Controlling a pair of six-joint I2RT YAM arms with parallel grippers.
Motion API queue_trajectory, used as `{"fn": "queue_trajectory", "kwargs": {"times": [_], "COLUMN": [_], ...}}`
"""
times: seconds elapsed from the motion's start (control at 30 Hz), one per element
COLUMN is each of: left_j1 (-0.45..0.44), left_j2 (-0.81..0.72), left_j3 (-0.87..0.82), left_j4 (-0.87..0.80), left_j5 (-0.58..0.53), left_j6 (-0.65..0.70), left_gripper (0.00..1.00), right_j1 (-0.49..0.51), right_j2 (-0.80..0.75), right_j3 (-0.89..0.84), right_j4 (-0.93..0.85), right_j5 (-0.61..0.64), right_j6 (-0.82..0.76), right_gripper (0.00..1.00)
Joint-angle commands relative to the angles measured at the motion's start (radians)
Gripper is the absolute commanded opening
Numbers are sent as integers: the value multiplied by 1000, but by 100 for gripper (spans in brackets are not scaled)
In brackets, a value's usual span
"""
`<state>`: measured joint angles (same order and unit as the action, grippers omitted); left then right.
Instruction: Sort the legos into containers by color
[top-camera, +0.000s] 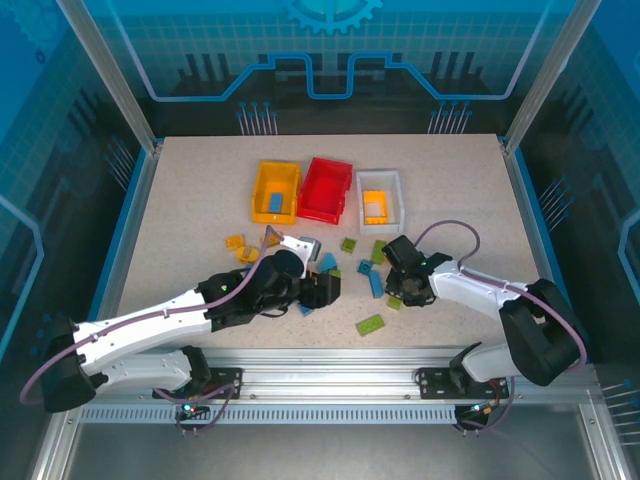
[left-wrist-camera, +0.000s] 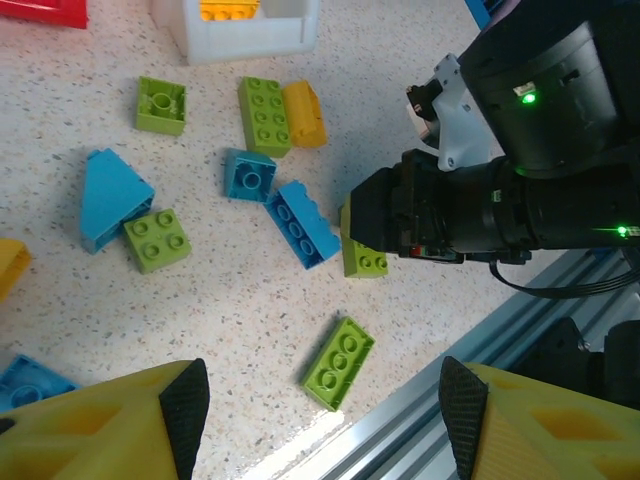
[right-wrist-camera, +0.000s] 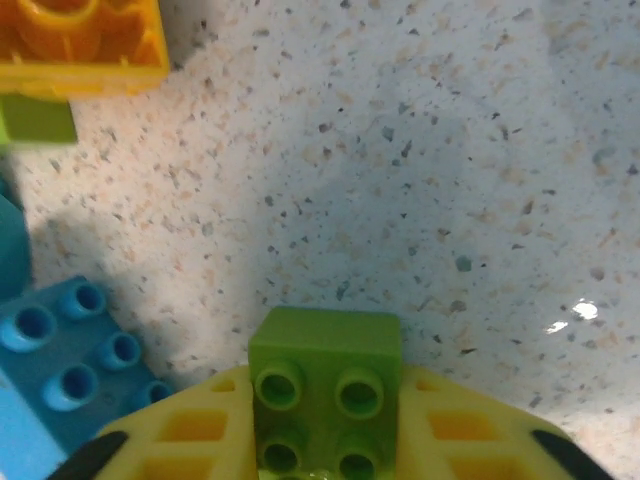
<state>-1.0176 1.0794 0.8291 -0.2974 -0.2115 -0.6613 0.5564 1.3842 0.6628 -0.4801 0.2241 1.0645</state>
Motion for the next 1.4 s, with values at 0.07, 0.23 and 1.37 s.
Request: {"fn": "queue_trajectory", "kwargs": {"times": [0.07,0.23,1.37], "left_j1": [-6,34,392], "left_j2": [-92,-132,-128], "left_j3": [42,96,54], "left_j4": [-138,-287,-463], "left_j5": [-200,-318,-185], "left_j6": [-49,-76,-94], "left_gripper": [68,70,70], "right_j1": [150,237,85], "right_j2": [-58,109,988], "right_j3": [186,480,1674], "right_j4": [-145,-157,-380], "right_j5": [275,297,80], "right_j6": [-104,-283,-479], "right_gripper": [18,18,52]}}
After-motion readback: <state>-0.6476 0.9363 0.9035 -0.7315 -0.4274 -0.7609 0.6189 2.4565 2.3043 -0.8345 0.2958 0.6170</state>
